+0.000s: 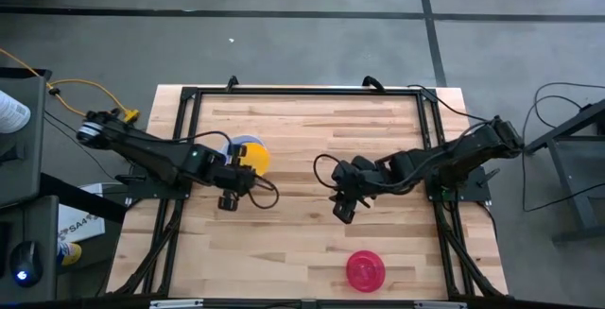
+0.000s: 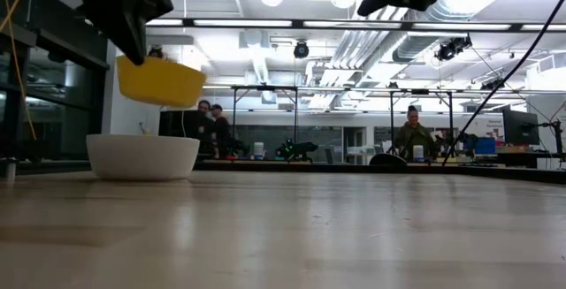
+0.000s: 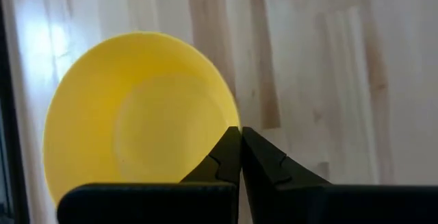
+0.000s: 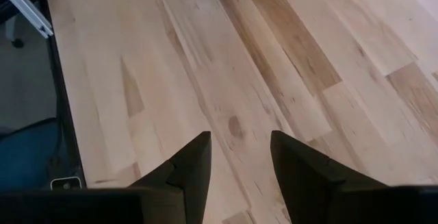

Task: Nest bowls inside each other
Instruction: Stack the yellow bowl on the purple bowl, then stack the red bowl on the yellow bowl

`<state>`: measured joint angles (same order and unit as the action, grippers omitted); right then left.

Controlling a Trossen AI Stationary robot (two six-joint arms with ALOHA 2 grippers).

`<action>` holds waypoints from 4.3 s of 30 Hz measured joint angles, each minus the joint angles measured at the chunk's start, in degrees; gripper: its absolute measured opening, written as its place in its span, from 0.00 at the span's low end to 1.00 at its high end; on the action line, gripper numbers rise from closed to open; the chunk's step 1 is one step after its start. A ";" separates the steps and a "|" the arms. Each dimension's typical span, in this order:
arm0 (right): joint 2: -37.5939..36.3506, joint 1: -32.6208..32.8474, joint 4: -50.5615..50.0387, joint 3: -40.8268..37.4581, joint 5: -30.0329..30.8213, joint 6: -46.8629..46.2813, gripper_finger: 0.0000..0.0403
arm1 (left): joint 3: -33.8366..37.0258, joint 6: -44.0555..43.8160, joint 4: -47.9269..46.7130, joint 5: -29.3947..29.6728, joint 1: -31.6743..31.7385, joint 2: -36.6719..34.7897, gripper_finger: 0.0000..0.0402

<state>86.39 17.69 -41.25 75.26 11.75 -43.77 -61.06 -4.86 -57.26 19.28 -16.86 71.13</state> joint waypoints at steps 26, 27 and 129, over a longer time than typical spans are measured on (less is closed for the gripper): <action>0.04 -0.04 4.42 0.00 0.33 -0.20 0.36 | 17.20 -2.91 10.24 7.14 0.04 -8.81 0.00; 0.02 -0.04 4.75 0.00 0.33 -0.20 0.36 | 17.68 -2.85 10.94 7.18 0.04 -8.94 0.00; 1.22 3.96 2.33 -6.66 -5.30 -18.68 0.36 | 11.11 2.86 22.85 -27.39 13.61 -9.02 0.18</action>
<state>87.61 21.65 -38.93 68.61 6.44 -62.45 -49.96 -2.00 -34.41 -8.12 -3.25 62.11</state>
